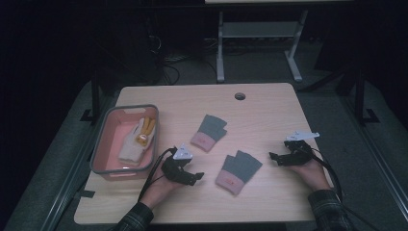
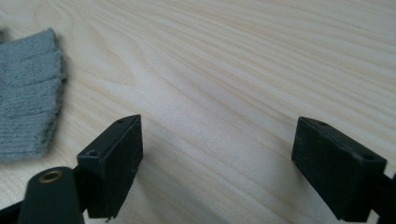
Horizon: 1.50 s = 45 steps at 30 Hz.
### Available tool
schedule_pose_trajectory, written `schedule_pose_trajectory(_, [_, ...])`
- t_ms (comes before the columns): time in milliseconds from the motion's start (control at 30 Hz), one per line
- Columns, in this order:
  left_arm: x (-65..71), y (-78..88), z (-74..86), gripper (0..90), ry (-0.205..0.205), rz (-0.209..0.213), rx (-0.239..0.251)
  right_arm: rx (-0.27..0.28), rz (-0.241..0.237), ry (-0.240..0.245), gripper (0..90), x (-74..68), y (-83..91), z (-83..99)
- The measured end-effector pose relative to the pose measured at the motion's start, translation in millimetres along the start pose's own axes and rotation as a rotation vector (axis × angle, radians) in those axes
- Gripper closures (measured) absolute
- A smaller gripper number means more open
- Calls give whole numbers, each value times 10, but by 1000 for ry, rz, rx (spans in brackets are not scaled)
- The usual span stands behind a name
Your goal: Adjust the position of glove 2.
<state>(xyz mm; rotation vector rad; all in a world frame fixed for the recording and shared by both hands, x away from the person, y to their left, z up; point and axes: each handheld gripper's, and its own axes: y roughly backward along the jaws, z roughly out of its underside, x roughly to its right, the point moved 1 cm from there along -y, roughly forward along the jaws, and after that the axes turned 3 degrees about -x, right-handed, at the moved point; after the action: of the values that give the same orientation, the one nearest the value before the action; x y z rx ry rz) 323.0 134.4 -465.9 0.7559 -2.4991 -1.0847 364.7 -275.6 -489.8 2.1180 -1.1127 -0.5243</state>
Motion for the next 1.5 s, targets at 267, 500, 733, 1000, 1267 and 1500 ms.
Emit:
schedule_pose_trajectory(267, [-110, 22, -264, 470, 67, 2, 29, -1, 0, -2, 152, -1, 0, 0])
schedule_pose_trajectory(500, [-297, -80, -530, 810, 107, 31, 25, 0, 4, -3, 152, 5, -1, -1])
schedule_pose_trajectory(733, [-422, -228, -693, 893, 81, -23, 18, 0, 6, -3, 152, 7, 0, 0])
schedule_pose_trajectory(1000, [-605, -415, -889, 894, 69, -77, -5, -1, 7, -3, 152, 8, 0, 0])
schedule_pose_trajectory(1267, [-746, -667, -877, 895, 107, -71, -46, -1, 7, -3, 152, 7, 0, 0])
schedule_pose_trajectory(1500, [-702, -644, -860, 896, 99, -64, -66, -1, 7, -3, 151, 7, 0, 0])
